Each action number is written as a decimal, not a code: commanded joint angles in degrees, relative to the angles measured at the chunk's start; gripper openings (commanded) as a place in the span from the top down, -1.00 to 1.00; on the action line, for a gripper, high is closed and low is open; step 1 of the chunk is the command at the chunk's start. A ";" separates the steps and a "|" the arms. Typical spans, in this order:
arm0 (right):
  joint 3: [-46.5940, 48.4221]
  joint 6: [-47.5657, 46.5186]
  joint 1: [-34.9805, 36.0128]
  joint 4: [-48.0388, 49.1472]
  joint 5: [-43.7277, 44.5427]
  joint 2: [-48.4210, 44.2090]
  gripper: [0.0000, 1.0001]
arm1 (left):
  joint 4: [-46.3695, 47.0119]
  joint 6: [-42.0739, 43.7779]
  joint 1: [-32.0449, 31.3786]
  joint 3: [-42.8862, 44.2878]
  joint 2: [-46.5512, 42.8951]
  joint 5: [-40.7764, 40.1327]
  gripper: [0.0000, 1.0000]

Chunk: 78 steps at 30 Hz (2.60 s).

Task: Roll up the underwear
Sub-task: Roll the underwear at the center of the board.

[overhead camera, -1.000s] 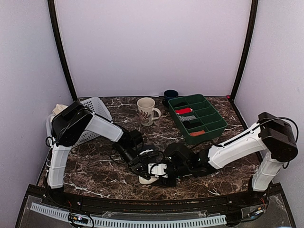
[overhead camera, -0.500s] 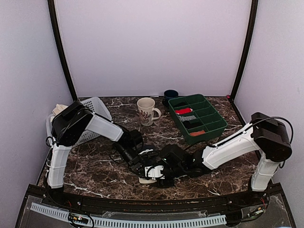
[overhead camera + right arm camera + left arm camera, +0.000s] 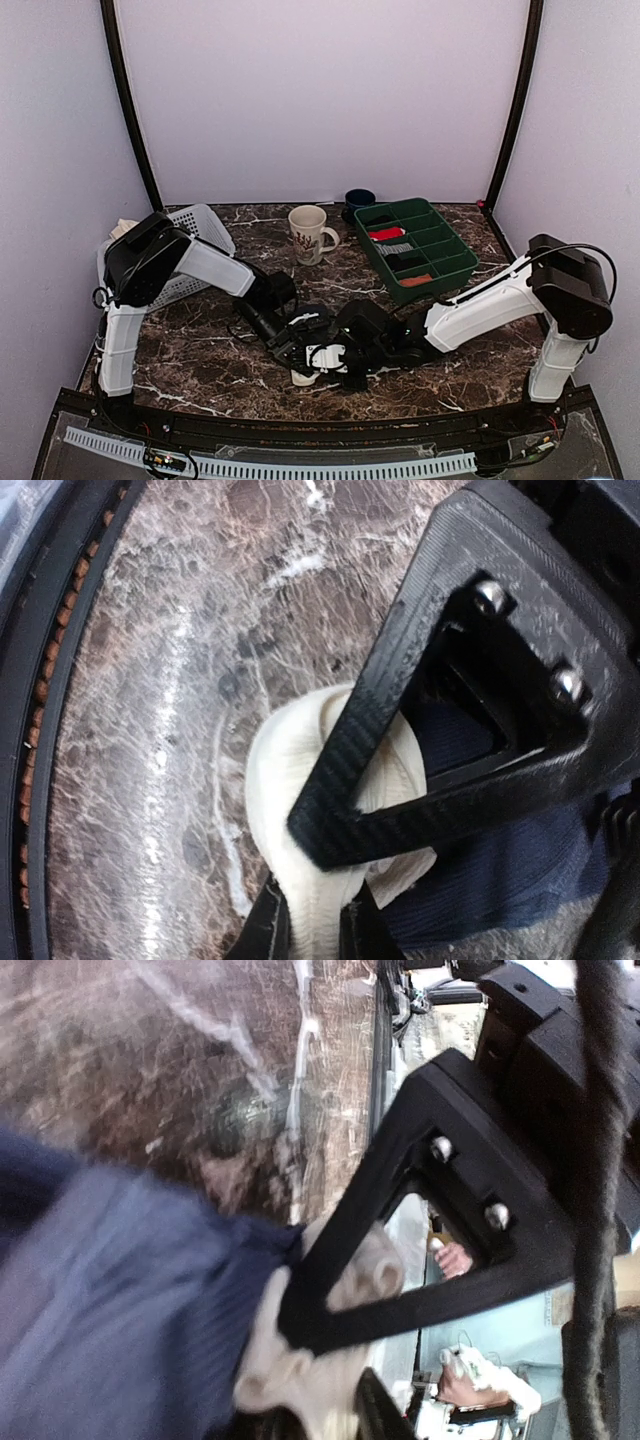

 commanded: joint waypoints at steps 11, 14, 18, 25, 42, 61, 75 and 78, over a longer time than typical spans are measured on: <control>5.85 11.94 -5.86 -9.86 -23.68 3.53 1.00 | 20.50 -11.04 10.24 -22.78 -38.31 -30.19 0.26; 6.84 14.92 -7.46 -11.27 -28.57 4.46 1.00 | 24.03 -11.35 10.04 -28.23 -46.98 -35.21 0.25; 8.18 18.97 -9.81 -12.53 -34.90 6.80 1.00 | 26.42 -10.21 6.66 -33.38 -56.38 -38.33 0.20; 12.94 23.49 -12.99 -15.77 -45.12 13.86 1.00 | 32.33 -7.89 -9.48 -38.60 -60.70 -51.01 0.13; 14.06 25.02 -14.19 -16.43 -49.71 18.89 1.00 | 42.41 11.23 -25.20 -31.65 -39.91 -65.97 0.13; 10.03 24.81 -15.11 -11.15 -39.91 11.37 0.77 | 34.81 5.94 -23.37 -31.09 -31.97 -51.25 1.00; -11.02 19.53 -10.65 3.48 -16.58 -12.93 0.04 | 23.28 -2.96 -8.47 -22.33 -18.88 -17.39 1.00; -13.34 16.73 -6.20 5.40 -10.57 -16.99 0.03 | 21.02 -2.21 -6.36 -20.49 -15.93 -13.87 1.00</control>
